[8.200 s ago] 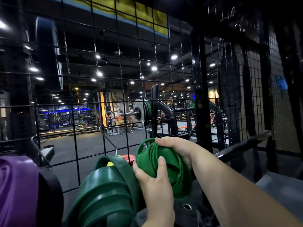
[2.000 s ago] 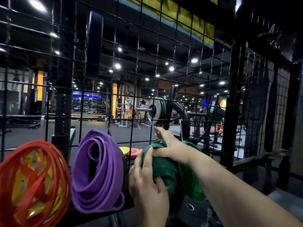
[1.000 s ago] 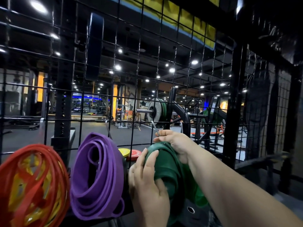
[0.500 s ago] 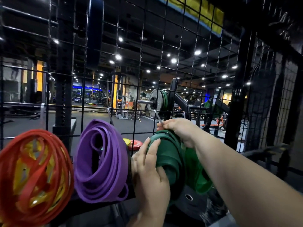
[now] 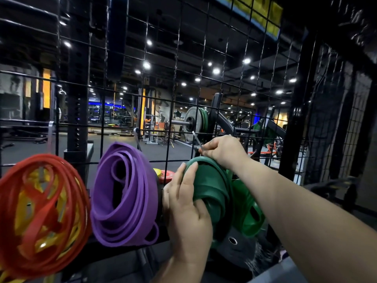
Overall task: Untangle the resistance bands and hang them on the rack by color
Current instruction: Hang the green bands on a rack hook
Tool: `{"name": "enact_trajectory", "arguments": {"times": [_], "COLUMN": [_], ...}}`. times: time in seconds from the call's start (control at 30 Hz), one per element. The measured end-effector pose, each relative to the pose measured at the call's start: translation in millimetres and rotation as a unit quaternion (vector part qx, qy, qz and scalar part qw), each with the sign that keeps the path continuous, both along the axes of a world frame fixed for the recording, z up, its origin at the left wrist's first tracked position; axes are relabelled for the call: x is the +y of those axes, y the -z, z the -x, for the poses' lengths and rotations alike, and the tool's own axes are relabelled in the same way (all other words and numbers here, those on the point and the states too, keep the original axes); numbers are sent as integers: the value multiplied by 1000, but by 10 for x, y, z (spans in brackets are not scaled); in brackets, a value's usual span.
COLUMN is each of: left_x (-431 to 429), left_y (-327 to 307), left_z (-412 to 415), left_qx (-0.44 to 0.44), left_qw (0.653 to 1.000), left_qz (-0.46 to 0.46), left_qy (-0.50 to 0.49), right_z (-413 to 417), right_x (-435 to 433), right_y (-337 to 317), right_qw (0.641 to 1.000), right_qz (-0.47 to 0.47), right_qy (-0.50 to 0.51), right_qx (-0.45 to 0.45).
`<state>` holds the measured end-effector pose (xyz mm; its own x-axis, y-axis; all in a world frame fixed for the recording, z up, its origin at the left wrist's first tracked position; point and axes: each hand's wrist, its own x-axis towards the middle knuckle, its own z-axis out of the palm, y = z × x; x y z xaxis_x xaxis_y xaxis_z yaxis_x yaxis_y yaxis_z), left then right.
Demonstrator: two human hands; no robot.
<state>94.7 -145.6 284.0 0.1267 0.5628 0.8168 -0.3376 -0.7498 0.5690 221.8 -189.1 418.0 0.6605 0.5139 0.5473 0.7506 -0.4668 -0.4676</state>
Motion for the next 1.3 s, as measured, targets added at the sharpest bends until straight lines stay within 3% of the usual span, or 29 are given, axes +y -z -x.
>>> {"name": "enact_trajectory", "arguments": {"times": [0.23, 0.4, 0.53, 0.77, 0.93, 1.03, 1.3], "left_x": [2, -10, 4, -1, 21, 39, 104], "left_y": [-203, -264, -220, -258, -198, -95, 6], "left_z": [49, 122, 146, 185, 193, 87, 199], "left_qx": [129, 173, 202, 268, 264, 229, 192], "left_qw": [991, 980, 974, 955, 953, 969, 979], "left_qz": [2, -67, -65, -80, -98, -63, -63], "left_qy": [-18, -67, -72, -95, -116, -72, 4], "right_z": [-27, -50, -47, 28, 34, 114, 215], "right_x": [4, 9, 13, -14, -45, -20, 16], "right_y": [11, -11, -27, -29, 53, 130, 297], "right_qw": [999, 997, 994, 963, 985, 990, 984], "right_qz": [-29, -37, -39, -72, -15, -3, -63], "right_qy": [-11, -23, -40, -96, -83, -71, -86], "right_qx": [38, 63, 89, 239, 150, 119, 141]}}
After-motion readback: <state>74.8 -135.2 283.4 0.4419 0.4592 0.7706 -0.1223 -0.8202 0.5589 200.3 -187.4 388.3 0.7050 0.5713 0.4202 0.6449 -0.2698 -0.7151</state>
